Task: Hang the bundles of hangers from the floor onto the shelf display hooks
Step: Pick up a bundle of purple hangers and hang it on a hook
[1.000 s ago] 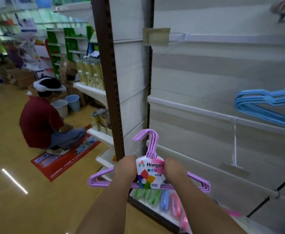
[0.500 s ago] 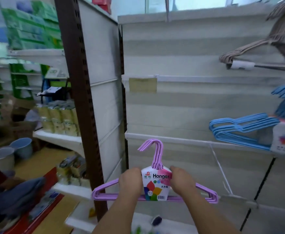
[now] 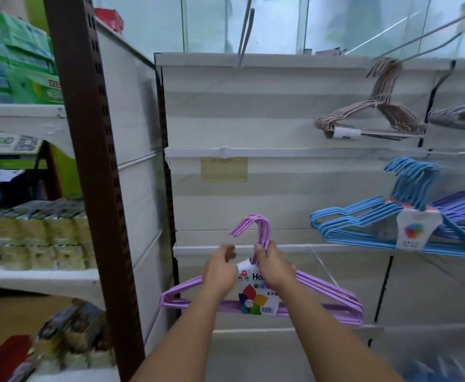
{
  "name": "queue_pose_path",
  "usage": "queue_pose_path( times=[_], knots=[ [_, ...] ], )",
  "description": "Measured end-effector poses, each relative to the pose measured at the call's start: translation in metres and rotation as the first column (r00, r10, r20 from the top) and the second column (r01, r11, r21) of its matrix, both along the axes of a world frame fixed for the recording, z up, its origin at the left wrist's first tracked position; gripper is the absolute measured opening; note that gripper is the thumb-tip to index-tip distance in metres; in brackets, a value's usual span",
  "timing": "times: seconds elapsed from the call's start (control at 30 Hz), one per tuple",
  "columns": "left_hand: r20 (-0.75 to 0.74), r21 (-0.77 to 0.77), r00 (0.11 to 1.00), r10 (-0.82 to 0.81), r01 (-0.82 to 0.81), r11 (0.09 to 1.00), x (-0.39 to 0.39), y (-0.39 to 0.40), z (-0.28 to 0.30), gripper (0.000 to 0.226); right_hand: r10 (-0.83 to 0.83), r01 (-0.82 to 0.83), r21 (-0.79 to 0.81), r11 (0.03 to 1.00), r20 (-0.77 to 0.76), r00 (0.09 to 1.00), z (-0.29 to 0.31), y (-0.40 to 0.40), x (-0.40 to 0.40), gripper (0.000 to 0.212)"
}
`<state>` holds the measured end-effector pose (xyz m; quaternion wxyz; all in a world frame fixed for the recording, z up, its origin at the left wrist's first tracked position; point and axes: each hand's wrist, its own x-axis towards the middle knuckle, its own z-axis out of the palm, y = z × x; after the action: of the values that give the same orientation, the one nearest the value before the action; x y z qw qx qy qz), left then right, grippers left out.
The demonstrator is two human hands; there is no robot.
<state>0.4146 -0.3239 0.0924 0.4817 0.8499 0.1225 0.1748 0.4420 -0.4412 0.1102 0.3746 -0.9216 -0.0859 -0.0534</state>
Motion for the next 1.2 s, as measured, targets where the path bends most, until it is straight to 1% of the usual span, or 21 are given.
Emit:
queue_pose_path(
  times=[0.03,0.07,0.13,0.2,0.27,0.33,0.4,0.5,0.57,0.7,0.77,0.87,0.93,1.03,1.13,1.2],
  knots=[
    [0.056,-0.144,0.998,0.035,-0.027,0.989,0.005,0.000,0.011,0.044,-0.008,0.009,-0.013,1.000,0.015,1.000,0.003,0.002,0.002,0.032],
    [0.118,-0.238,0.990,0.082,-0.052,0.970,0.010,-0.001,0.023,0.042,-0.009,0.010,-0.026,1.000,0.026,1.000,0.007,0.004,0.002,0.030],
    [0.237,-0.316,0.963,0.132,-0.052,0.947,0.013,-0.007,0.044,0.042,-0.005,0.006,-0.019,1.000,0.065,0.998,0.012,0.011,0.005,0.026],
    [0.318,-0.324,0.936,0.154,-0.046,0.945,0.015,-0.010,0.056,0.049,0.006,-0.009,0.028,1.000,0.102,0.995,0.019,0.020,0.008,0.024],
    [0.360,-0.264,0.919,0.162,-0.066,0.962,0.018,-0.009,0.062,0.054,0.039,-0.052,0.100,0.994,0.123,0.992,0.025,0.027,0.009,0.026],
    [0.390,-0.190,0.902,0.187,-0.120,0.974,0.021,-0.004,0.067,0.049,0.079,-0.097,0.163,0.982,0.113,0.990,0.030,0.035,0.010,0.031],
    [0.434,-0.173,0.875,0.214,-0.152,0.973,0.023,0.002,0.075,0.040,0.098,-0.120,0.215,0.969,0.113,0.989,0.034,0.042,0.010,0.034],
    [0.535,-0.143,0.811,0.237,-0.190,0.971,0.021,0.008,0.083,0.029,0.112,-0.149,0.215,0.965,0.177,0.978,0.045,0.049,0.005,0.034],
    [0.593,-0.083,0.773,0.228,-0.223,0.971,0.018,0.013,0.086,0.025,0.115,-0.165,0.196,0.967,0.242,0.963,0.052,0.051,0.001,0.032],
    [0.654,0.113,0.747,0.119,-0.252,0.961,0.015,0.022,0.080,0.037,0.082,-0.154,0.189,0.970,0.343,0.936,0.052,0.051,-0.005,0.028],
    [0.671,0.159,0.735,0.093,-0.266,0.951,0.015,0.023,0.078,0.045,0.048,-0.131,0.189,0.973,0.387,0.921,0.050,0.051,-0.007,0.026],
    [0.690,0.163,0.719,0.082,-0.265,0.950,0.015,0.022,0.082,0.055,-0.006,-0.099,0.214,0.972,0.440,0.898,0.051,0.050,-0.007,0.024],
    [0.702,0.142,0.706,0.090,-0.262,0.954,0.017,0.022,0.086,0.057,-0.028,-0.084,0.215,0.973,0.469,0.883,0.054,0.051,-0.005,0.024],
    [0.694,0.109,0.711,0.110,-0.255,0.961,0.022,0.024,0.091,0.052,-0.043,-0.067,0.205,0.976,0.490,0.870,0.059,0.053,0.000,0.025],
    [0.682,0.104,0.726,0.093,-0.222,0.969,0.026,0.023,0.099,0.047,-0.056,-0.056,0.206,0.977,0.500,0.864,0.066,0.055,0.005,0.024],
    [0.663,0.101,0.743,0.091,-0.209,0.973,0.033,0.026,0.103,0.040,-0.046,-0.059,0.197,0.979,0.486,0.873,0.071,0.056,0.010,0.025]
  ],
)
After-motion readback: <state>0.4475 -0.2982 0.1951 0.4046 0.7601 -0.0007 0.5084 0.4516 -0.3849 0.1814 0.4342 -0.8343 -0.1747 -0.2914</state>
